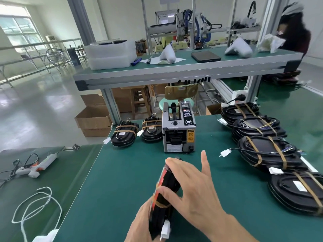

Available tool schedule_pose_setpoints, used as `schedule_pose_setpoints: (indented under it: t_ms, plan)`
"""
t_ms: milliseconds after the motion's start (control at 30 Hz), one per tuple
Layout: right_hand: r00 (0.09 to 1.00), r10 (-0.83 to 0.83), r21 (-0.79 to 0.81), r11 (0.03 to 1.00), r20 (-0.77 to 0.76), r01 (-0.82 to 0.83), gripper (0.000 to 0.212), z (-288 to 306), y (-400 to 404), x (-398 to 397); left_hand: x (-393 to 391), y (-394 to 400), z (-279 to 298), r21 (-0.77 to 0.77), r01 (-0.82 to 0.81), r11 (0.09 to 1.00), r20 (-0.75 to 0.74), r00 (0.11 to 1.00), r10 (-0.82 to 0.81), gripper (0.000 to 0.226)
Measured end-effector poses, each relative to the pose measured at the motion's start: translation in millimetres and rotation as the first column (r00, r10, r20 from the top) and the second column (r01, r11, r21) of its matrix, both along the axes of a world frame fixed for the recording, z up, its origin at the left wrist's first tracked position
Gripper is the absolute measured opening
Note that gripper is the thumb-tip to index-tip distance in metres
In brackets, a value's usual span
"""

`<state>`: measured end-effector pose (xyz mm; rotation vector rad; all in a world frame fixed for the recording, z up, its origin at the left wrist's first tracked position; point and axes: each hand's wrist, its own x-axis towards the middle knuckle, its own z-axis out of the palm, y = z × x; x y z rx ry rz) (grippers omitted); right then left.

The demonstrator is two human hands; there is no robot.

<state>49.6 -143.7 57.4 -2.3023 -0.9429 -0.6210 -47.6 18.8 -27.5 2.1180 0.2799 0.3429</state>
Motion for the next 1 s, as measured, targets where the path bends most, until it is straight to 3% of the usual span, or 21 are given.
schedule_pose_setpoints:
  t_ms: [100, 167, 267, 367, 600, 667, 700, 800, 900, 1000]
  plan:
    - [0.997, -0.060, 0.023, 0.998, 0.048, 0.059, 0.063, -2.9, 2.1, -8.6, -11.1, 22.9, 12.0, -0.004, 0.067, 0.998, -0.064, 0.996, -0.067, 0.056]
    - [0.990, -0.121, 0.025, 0.993, 0.079, 0.119, 0.064, -5.3, 7.8, -16.5, -22.3, 36.9, 6.3, -0.102, 0.115, 0.988, 0.007, 0.993, -0.115, 0.059]
    - [0.972, -0.218, 0.004, 0.976, 0.091, 0.219, 0.065, -5.2, 19.3, -25.1, -30.3, 46.9, -12.2, -0.241, 0.126, 0.962, 0.177, 0.981, -0.085, 0.030]
    - [0.957, -0.277, -0.050, 0.958, 0.087, 0.282, 0.064, 2.8, 27.2, -30.3, -19.4, 42.9, -20.7, -0.333, 0.159, 0.929, 0.134, 0.984, -0.121, 0.084]
    - [0.975, -0.209, -0.119, 0.969, 0.073, 0.217, 0.060, 28.1, 23.1, -35.8, 14.6, 46.7, -43.8, -0.257, 0.157, 0.954, 0.228, 0.969, -0.098, 0.065]
    - [0.991, -0.127, -0.029, 0.992, -0.031, 0.126, 0.048, 37.7, 17.0, -25.5, 16.9, 47.5, -44.7, -0.301, 0.149, 0.942, 0.252, 0.965, -0.072, 0.058]
    - [0.985, -0.059, 0.074, 0.995, -0.162, 0.072, 0.042, 43.7, 12.5, -14.6, 17.4, 46.4, -44.5, -0.318, 0.133, 0.939, 0.258, 0.965, -0.049, 0.055]
    - [0.818, 0.122, 0.392, 0.910, -0.562, 0.134, 0.019, 59.8, 3.5, 41.1, 17.2, 41.6, -45.2, -0.339, 0.105, 0.935, 0.258, 0.966, -0.015, 0.050]
    - [0.680, 0.027, 0.385, 0.841, -0.732, 0.380, 0.021, 41.6, 10.7, 109.8, 18.1, 38.8, -41.8, -0.370, 0.095, 0.924, 0.235, 0.972, -0.005, 0.051]
    - [0.547, 0.005, 0.329, 0.803, -0.837, 0.497, 0.025, 9.6, 26.7, 150.0, 18.4, 44.4, -44.5, -0.380, 0.096, 0.920, 0.204, 0.979, -0.018, 0.057]
